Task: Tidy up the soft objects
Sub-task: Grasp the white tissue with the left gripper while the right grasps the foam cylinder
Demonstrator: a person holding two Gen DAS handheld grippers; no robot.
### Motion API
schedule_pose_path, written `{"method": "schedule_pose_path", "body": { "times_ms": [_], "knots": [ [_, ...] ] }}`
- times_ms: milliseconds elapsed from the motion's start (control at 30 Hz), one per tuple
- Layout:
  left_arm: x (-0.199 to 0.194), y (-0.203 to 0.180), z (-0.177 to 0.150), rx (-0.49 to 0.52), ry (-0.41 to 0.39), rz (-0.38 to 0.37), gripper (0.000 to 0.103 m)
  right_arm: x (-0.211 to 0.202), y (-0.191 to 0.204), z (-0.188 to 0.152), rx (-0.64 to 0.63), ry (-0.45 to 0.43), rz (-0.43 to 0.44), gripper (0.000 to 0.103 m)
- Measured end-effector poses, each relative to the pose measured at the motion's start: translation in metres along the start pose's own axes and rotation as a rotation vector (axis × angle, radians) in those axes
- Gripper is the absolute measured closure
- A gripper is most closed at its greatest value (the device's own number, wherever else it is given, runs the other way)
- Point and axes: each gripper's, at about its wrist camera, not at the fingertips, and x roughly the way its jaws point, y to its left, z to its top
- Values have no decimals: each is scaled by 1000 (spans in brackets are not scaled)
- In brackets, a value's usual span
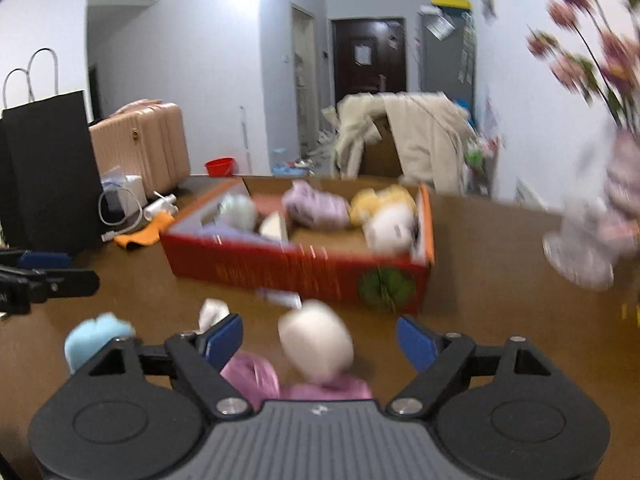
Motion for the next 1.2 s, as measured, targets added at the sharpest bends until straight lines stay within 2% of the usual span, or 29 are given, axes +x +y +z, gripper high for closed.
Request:
{"method": "schedule_pose_path", "body": {
  "times_ms": [167,500,800,900,967,1067,1200],
  "knots": [
    [11,-16,-1,43,27,37,11,0,-15,-26,82,-14,9,17],
    [41,-27,-2,66,67,51,11,11,-30,-30,134,-19,37,17],
    [28,-3,-3,16,46,56,11,10,-27,-27,153,-30,29,17],
    [22,1,2,29,36,65,11,1,-24,-24,163,-50,10,17],
    [19,1,3,37,16,47,11,-8,-21,-20,170,-62,7,17],
    [17,1,1,58,-12,-35,11,-19,-8,-11,144,-69,-12,17],
    [31,3,-2,88,6,-113,11,-22,18,1,95,-62,-76,17]
  ]
}}
